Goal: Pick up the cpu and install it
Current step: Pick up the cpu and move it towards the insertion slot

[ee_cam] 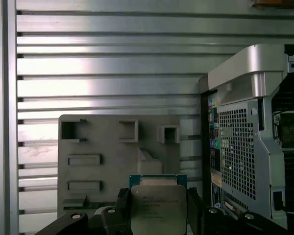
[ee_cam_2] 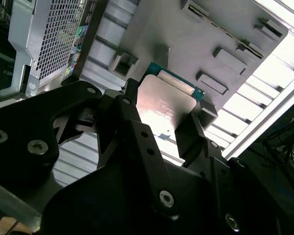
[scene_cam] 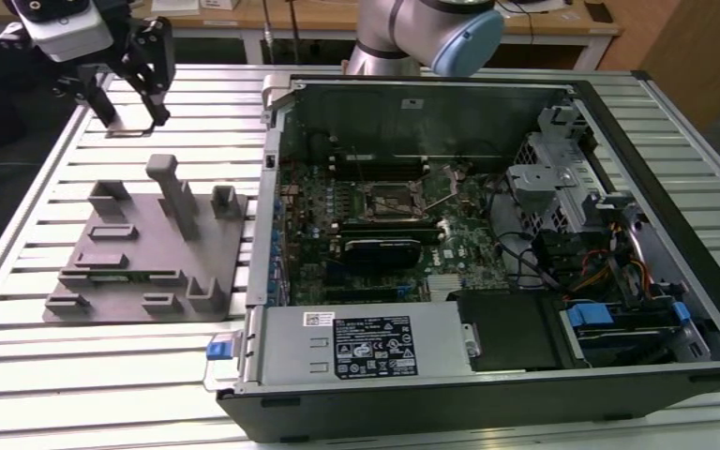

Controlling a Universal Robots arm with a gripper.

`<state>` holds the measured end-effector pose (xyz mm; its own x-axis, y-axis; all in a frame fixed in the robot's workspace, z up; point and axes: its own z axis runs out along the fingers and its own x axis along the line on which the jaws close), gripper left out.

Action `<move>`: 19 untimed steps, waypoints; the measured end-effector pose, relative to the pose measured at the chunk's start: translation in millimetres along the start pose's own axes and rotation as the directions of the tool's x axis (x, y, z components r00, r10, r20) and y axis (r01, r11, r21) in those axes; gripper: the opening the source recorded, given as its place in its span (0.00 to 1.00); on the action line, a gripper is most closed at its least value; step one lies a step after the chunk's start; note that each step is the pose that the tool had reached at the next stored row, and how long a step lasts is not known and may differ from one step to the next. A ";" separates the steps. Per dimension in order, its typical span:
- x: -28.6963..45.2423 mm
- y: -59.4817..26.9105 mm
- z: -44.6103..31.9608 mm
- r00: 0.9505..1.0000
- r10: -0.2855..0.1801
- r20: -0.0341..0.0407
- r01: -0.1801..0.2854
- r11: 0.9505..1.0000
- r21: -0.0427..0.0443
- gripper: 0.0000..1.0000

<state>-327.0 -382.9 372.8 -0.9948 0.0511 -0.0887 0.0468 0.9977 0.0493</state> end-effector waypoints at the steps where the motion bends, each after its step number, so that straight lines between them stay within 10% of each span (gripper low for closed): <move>1: -1.4 0.2 0.1 1.000 0.000 0.000 0.000 1.000 0.000 0.55; 19: -37.2 4.0 3.5 1.000 0.000 0.000 0.000 1.000 0.000 0.55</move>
<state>-289.5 -380.6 372.8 -0.9947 0.0510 -0.0887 0.0468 0.9977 0.0493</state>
